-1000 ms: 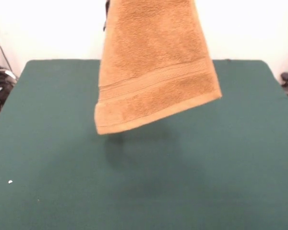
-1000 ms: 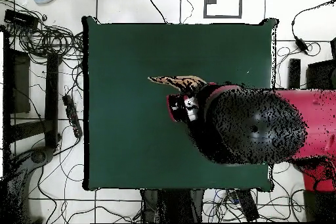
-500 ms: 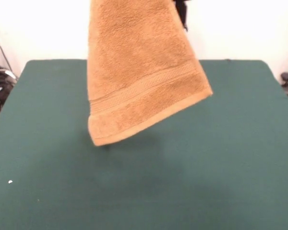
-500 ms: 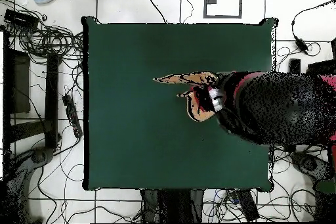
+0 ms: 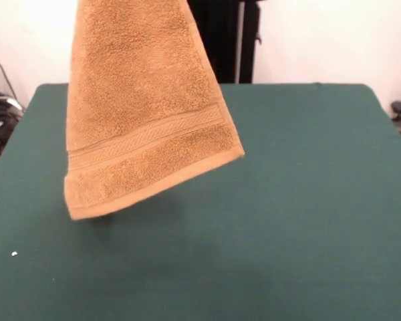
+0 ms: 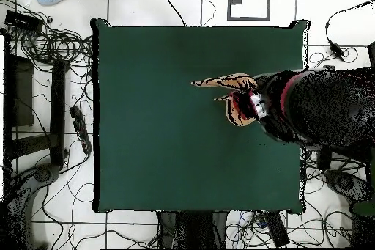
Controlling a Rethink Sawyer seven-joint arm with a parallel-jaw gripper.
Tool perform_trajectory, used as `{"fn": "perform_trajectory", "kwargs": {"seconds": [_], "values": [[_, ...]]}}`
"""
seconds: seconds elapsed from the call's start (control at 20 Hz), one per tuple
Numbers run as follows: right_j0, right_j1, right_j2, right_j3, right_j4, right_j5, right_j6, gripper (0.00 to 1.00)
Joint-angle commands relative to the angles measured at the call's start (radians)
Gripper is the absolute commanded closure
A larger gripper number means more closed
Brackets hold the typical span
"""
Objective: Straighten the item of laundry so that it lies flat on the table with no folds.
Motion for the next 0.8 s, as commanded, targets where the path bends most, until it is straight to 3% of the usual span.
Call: {"fn": "perform_trajectory", "kwargs": {"seconds": [0.05, 0.3, 0.45, 0.8], "values": [[0.003, -0.014, 0.079, 0.124, -0.024, -0.042, -0.218, 1.0], [-0.017, -0.03, 0.097, 0.213, -0.003, -0.164, -0.123, 1.0], [-0.025, -0.052, 0.115, 0.338, 0.008, -0.294, -0.014, 1.0], [0.049, -0.046, 0.047, 0.44, -0.042, -0.479, 0.11, 1.0]]}}
